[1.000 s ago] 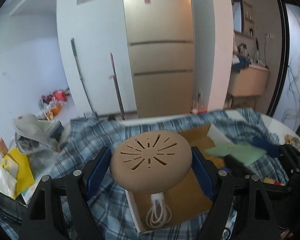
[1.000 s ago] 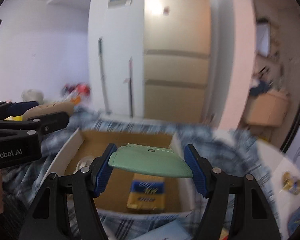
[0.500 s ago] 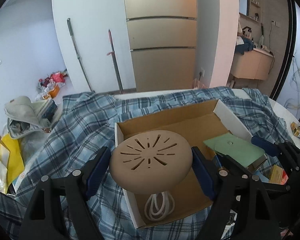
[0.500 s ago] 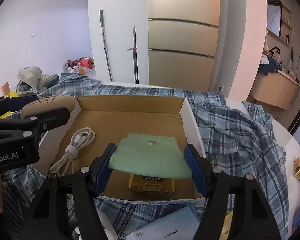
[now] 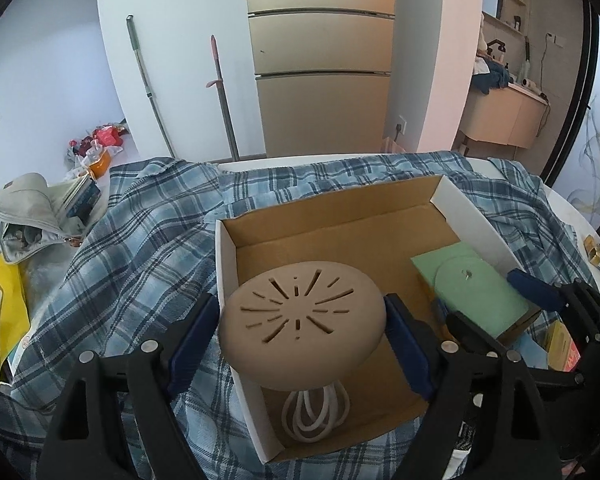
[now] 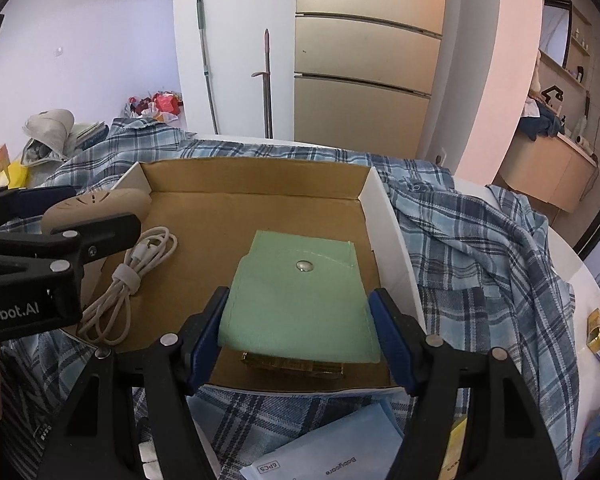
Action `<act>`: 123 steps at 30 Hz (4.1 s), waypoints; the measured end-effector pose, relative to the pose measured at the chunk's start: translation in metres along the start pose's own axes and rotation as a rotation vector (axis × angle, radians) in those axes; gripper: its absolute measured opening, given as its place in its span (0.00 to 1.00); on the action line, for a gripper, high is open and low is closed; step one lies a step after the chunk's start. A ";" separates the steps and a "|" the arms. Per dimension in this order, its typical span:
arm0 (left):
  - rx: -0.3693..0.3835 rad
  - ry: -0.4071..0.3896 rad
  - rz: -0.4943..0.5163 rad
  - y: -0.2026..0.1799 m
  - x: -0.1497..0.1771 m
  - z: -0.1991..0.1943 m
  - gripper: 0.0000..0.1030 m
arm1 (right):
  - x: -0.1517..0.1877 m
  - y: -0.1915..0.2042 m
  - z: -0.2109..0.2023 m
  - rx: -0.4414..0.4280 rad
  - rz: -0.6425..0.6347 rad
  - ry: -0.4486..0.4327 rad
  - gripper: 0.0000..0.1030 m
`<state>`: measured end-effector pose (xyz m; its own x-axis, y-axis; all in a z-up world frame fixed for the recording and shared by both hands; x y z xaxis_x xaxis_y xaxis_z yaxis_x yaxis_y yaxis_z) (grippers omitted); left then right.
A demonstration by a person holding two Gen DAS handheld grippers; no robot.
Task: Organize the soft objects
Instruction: 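Lower the green pouch into the box and open the right gripper while the left releases the beige pad, then raise both open grippers away from the box, then move the left gripper toward the black Face box while the right approaches the white earphones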
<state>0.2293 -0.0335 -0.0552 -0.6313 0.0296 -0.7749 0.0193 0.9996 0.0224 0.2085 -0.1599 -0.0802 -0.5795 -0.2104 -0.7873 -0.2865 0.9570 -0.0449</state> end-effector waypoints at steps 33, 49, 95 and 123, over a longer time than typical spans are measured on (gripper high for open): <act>-0.014 -0.547 -0.002 0.004 -0.028 -0.215 1.00 | -0.054 -0.015 -0.162 0.068 0.060 -0.403 0.99; -0.003 -0.626 -0.013 0.007 0.031 -0.244 1.00 | -0.016 -0.014 -0.205 0.049 0.071 -0.595 0.99; 0.064 -0.215 -0.031 0.000 0.093 -0.133 1.00 | 0.031 -0.012 -0.121 0.041 0.075 -0.299 0.99; 0.198 0.064 0.133 -0.046 0.121 -0.095 0.98 | 0.040 -0.010 -0.101 -0.026 0.103 -0.121 0.97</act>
<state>0.0784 -0.0755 -0.0900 -0.6605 0.1675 -0.7319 0.2531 0.9674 -0.0070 0.1111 -0.1981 -0.0488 -0.5110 -0.0843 -0.8554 -0.2511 0.9664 0.0548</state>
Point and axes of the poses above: each gripper's, at about its wrist camera, not at the fingertips, and z roughly the way its jaws point, y to its left, x to its underside, the point moved 2 cm from there along z, roughly the way its jaws point, and after that the axes turned 10 degrees about -y, right-handed, at the moved point
